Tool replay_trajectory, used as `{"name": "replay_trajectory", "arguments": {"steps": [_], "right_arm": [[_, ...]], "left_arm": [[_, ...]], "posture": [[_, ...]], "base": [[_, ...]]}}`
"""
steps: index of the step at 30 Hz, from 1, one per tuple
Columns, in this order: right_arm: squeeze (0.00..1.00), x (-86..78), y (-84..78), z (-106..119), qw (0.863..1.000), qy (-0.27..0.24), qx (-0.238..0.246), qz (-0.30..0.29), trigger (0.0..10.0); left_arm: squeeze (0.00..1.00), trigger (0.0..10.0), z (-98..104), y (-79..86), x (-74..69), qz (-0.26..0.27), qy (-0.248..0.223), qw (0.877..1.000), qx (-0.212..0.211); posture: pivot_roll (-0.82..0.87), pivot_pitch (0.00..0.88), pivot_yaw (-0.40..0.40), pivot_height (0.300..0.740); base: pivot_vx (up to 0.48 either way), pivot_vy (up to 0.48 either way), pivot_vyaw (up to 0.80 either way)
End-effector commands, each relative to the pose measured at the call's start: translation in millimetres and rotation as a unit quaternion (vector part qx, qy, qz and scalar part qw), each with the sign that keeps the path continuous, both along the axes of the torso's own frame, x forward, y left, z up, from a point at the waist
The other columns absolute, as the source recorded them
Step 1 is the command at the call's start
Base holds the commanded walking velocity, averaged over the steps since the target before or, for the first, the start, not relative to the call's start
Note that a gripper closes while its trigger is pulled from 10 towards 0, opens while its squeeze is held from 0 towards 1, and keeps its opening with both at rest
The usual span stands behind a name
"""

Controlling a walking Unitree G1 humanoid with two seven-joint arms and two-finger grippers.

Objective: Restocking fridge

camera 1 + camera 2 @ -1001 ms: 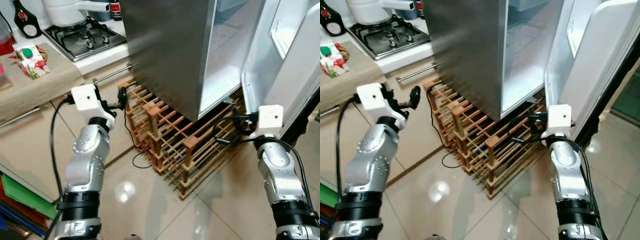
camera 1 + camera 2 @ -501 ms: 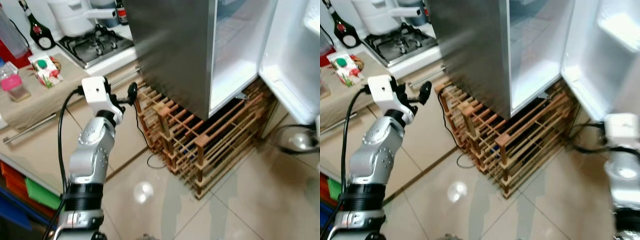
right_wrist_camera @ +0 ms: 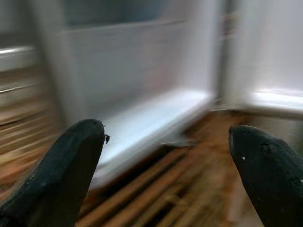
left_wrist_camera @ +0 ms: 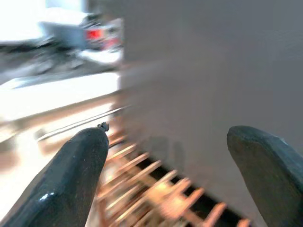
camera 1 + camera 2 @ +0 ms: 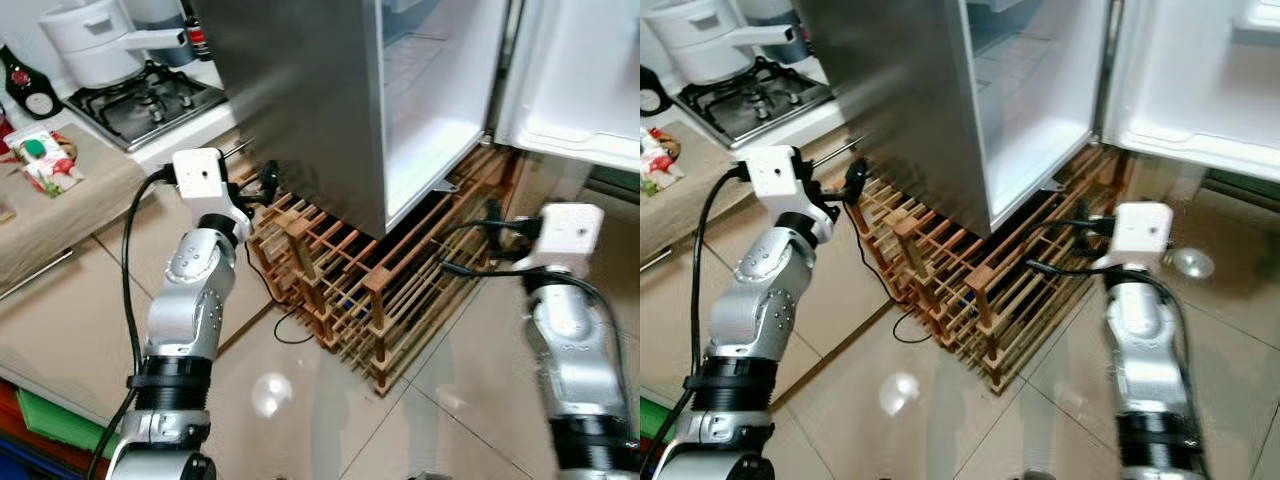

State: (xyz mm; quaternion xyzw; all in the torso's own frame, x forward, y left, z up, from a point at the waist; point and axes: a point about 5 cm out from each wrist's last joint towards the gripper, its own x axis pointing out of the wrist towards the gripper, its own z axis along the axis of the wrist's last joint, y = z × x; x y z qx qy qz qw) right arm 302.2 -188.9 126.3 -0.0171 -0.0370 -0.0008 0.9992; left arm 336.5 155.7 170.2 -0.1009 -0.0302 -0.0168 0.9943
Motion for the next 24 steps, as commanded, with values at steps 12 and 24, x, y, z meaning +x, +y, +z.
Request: {"name": "replay_trajectory", "arguments": {"steps": [12,24], "right_arm": [[0.12,11.2,52.5,-11,0.988,0.055,0.019,0.146,10.0],[0.13,30.3,44.3,8,0.989,0.017,0.001,0.145,10.0]], "left_arm": [[0.00,10.0,-26,59.3,-42.4,0.181,0.038,0.983,0.009],[0.00,10.0,-29,27.3,-34.3,0.106,0.050,0.989,0.090]], "posture": [[0.05,0.000,-0.031,0.740],[0.05,0.000,-0.043,0.740]], "base": [[0.000,-0.440,0.63],[0.000,-0.040,0.61]]}}
